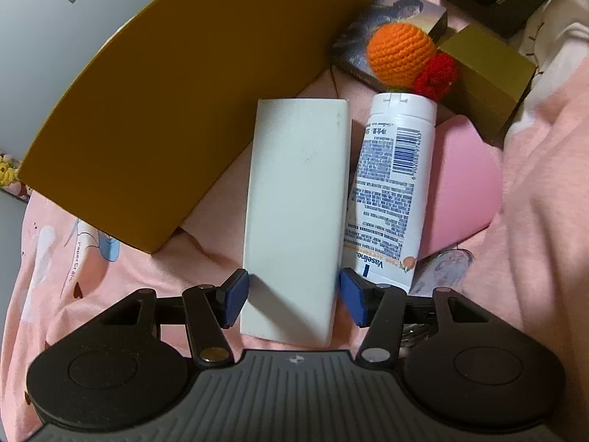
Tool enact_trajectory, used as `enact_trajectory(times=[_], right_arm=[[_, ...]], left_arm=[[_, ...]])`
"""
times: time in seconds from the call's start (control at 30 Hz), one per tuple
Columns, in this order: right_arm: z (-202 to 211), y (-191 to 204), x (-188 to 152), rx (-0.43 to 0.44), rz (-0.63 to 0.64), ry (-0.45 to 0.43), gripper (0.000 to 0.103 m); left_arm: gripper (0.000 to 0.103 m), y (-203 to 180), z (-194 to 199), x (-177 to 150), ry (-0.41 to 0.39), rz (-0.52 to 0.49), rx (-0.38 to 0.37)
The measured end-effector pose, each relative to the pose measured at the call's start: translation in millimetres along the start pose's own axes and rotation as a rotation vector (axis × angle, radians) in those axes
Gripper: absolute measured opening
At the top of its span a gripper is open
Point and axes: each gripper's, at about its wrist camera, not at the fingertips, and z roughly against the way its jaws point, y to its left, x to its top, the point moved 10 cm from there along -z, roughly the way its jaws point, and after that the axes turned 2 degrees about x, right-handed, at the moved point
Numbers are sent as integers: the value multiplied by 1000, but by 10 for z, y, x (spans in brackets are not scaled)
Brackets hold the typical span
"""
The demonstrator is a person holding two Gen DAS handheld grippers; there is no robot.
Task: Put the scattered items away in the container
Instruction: 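Grasp the white rectangular box with left tool while right tool holds the dark grey box, then carry the white box in left tool and dark grey box in right tool over the box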
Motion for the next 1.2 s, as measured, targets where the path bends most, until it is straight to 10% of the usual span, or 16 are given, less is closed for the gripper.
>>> enact_trajectory(times=[0.37,0.8,1.2], right_arm=[[-32,52,-30,6,4,5,37],[-30,45,-33,7,-1,5,37],[-45,43,-22,20,-10,11,38]], left_arm=[[72,23,-98,52,-14,32,-15],[71,208,109,-32,-101,12,229],[72,144,-124,-6,-72,5,135]])
